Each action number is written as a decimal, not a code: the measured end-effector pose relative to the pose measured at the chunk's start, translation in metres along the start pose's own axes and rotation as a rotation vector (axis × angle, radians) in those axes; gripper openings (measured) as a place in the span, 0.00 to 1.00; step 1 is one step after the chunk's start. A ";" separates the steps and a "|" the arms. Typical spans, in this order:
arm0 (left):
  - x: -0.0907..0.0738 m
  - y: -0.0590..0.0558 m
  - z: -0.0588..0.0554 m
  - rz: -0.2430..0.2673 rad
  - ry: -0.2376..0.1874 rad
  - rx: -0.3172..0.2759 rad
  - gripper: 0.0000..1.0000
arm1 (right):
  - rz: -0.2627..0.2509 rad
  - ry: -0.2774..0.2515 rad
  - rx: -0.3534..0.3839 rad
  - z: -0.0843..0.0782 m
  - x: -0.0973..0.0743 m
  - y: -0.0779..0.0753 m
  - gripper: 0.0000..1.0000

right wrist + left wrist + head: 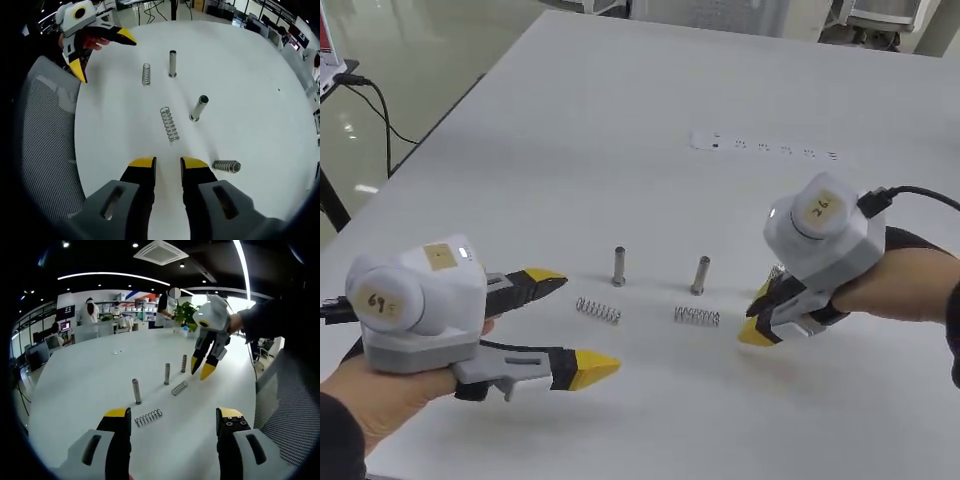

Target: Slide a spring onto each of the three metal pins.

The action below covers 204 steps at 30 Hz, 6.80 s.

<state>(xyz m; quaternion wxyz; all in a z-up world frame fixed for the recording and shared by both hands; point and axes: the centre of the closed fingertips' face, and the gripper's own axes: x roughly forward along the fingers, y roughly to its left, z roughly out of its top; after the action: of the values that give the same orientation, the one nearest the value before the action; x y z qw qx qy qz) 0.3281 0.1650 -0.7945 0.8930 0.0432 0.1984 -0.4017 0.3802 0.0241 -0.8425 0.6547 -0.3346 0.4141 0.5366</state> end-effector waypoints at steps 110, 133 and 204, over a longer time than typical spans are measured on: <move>0.043 -0.071 0.017 -0.267 0.032 0.152 0.35 | 0.119 0.034 -0.299 0.038 -0.030 0.072 0.13; 0.046 -0.080 0.018 -0.305 0.023 0.204 0.14 | 0.157 0.061 -0.351 0.037 -0.030 0.083 0.13; 0.044 -0.089 0.024 -0.339 0.000 0.228 0.08 | 0.175 -0.007 -0.356 0.063 -0.049 0.097 0.13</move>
<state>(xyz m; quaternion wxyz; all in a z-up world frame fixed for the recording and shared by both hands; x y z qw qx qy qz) 0.2965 0.0684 -0.7827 0.8020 0.1101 0.1560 -0.5660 0.2925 0.0781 -0.7704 0.5376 -0.4060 0.3376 0.6575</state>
